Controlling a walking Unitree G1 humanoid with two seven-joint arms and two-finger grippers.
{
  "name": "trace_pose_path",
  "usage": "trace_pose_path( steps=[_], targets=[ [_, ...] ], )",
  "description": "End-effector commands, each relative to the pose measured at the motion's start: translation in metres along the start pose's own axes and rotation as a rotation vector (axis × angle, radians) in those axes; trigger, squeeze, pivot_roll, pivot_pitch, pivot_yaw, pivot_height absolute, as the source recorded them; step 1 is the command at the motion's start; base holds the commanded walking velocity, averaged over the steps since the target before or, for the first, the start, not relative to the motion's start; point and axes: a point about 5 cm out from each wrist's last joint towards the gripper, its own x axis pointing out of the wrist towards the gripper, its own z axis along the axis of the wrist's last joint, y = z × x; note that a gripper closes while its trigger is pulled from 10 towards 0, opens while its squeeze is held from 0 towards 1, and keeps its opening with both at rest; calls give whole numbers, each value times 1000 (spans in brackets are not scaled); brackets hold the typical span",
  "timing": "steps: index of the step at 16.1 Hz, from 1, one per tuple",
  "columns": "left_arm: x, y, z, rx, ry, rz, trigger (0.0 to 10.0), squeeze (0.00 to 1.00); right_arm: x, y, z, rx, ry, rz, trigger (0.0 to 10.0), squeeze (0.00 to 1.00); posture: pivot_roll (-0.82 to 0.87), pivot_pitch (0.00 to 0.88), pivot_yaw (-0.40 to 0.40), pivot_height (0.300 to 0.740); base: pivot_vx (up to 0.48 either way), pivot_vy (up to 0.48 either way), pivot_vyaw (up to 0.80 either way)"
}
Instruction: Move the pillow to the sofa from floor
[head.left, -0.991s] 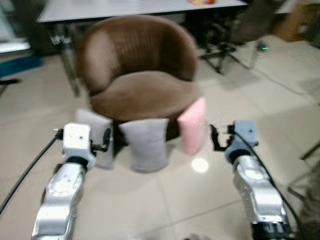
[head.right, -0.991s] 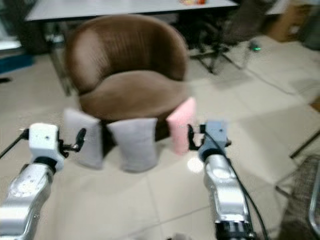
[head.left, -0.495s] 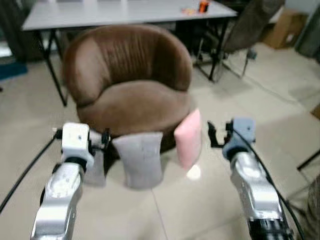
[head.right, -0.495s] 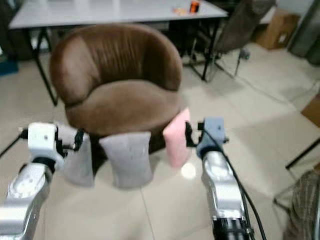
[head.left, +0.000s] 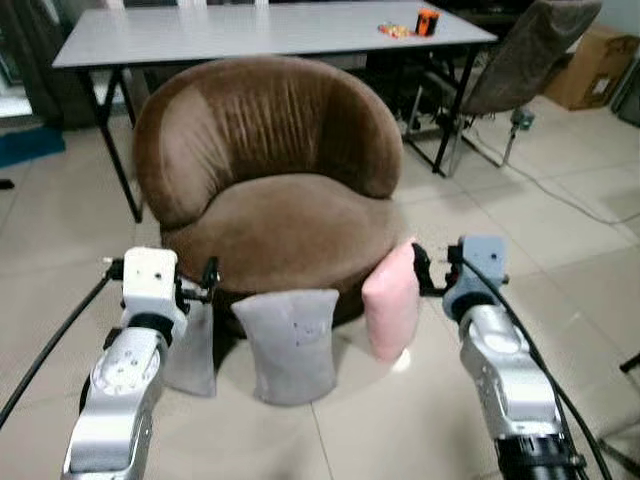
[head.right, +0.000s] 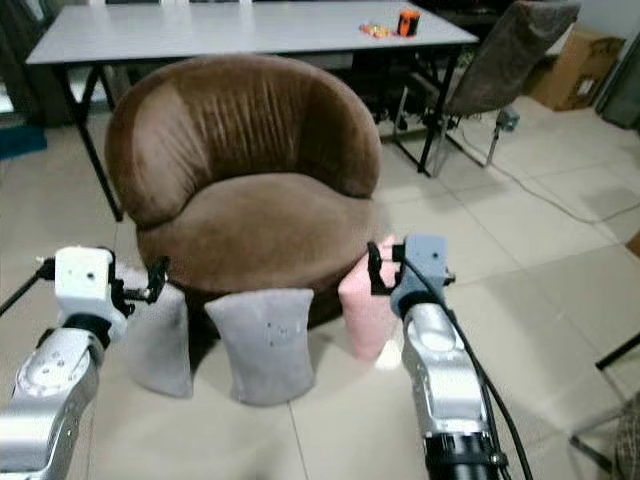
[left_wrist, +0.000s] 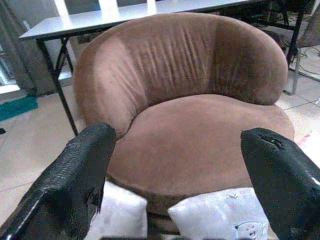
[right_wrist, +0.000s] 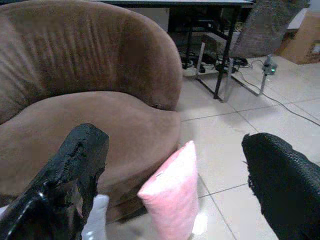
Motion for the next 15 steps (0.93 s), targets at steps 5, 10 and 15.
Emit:
trace_pose_path(
  steps=[5,10,15],
  targets=[
    [0,-6,5,7,-13,-36,10000,0,0,-6,0,-2,-6,-19,10000,0,-45,0,8,740,373,0,0],
    [3,-7,6,9,-18,-45,10000,0,0,-8,2,8,-17,-30,10000,0,-47,0,11,740,370,0,0],
    [3,-5,4,-8,-12,-16,10000,0,3,-6,3,4,-21,-24,10000,0,-45,0,4,740,138,0,0]
  ],
)
